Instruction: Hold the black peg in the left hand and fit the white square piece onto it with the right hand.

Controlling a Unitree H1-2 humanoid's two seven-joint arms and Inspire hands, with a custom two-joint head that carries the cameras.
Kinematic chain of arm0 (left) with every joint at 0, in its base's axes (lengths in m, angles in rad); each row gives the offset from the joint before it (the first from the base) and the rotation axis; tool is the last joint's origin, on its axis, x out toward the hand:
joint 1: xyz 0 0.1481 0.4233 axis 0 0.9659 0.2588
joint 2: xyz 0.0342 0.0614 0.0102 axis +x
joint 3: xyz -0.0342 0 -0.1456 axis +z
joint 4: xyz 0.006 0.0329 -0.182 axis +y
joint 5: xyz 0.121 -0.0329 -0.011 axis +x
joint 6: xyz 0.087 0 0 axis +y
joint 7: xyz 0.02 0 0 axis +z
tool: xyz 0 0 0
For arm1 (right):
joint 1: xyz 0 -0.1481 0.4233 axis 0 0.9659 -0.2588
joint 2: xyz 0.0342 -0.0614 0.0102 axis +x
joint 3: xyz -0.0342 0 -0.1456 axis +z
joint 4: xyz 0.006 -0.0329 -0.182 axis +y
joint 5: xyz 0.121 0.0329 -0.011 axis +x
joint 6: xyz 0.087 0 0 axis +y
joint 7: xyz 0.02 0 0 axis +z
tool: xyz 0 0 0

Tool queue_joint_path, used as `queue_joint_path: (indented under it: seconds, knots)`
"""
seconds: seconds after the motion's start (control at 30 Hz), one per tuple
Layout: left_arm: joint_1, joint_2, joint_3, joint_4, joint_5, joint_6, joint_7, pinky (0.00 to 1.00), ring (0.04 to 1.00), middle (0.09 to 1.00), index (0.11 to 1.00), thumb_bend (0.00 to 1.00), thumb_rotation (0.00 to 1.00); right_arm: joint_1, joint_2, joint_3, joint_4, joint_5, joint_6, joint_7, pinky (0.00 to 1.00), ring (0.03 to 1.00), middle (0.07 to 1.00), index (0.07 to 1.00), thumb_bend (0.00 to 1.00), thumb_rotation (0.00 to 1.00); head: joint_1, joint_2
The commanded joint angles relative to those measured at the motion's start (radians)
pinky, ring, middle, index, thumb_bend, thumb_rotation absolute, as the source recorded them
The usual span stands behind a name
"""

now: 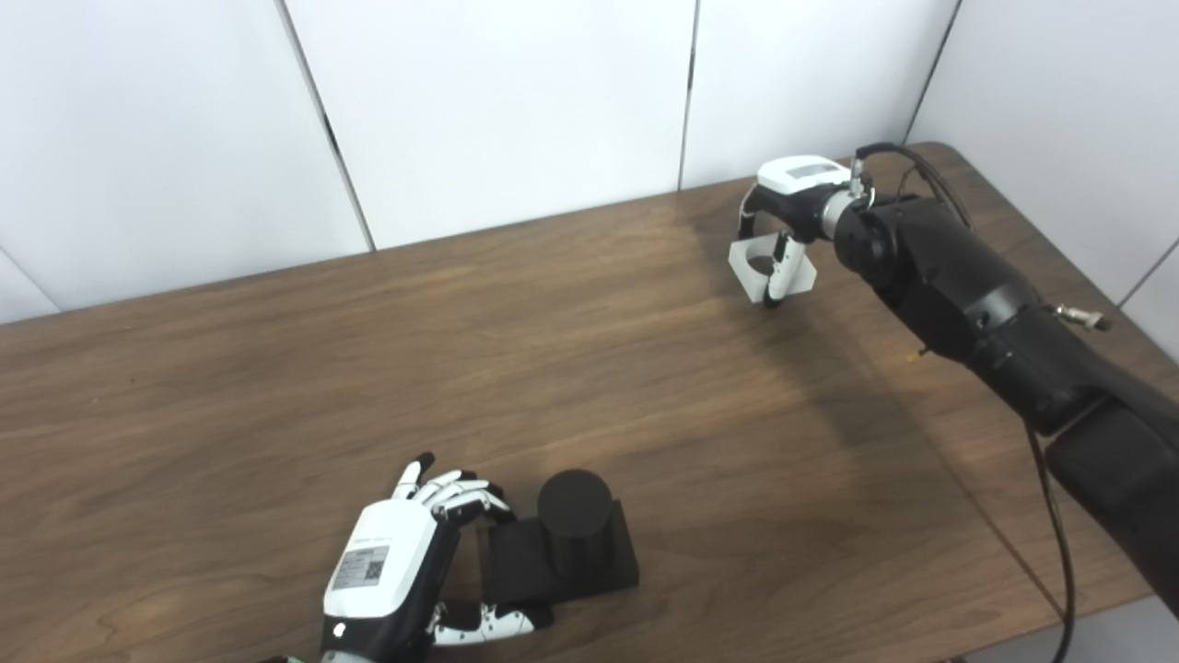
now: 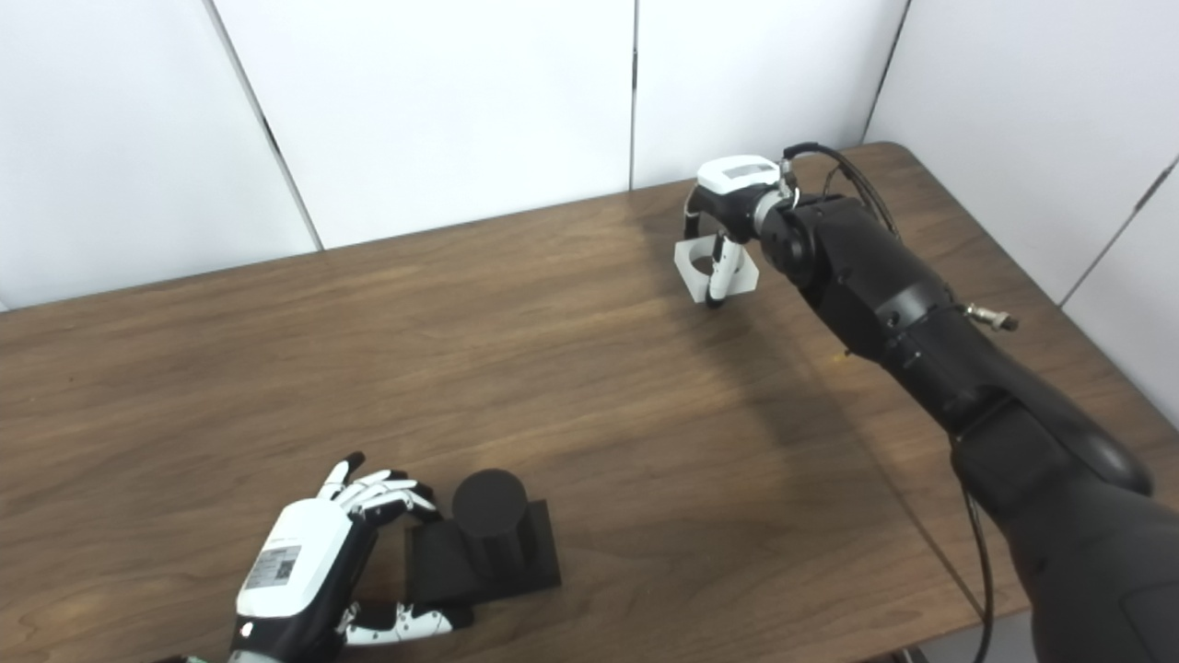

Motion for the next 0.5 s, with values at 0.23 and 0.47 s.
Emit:
queue_joint_path:
  seconds: [0.23,0.47]
  knots:
    - [0.014,-0.005,-0.006,-0.033,0.026,0.002,-0.043,1.00,0.854,0.766,0.486,0.52,0.05,-0.009,-0.017,-0.012,-0.006,-0.033,-0.028,-0.060,0.88,0.887,0.776,0.486,0.52,0.13,0.001,0.005]
    - [0.012,-0.012,-0.005,-0.028,0.026,0.004,-0.043,1.00,0.858,0.765,0.486,0.52,0.05,0.008,-0.014,-0.023,-0.001,-0.028,-0.043,-0.102,0.87,0.875,0.769,0.486,0.52,0.12,0.006,0.006]
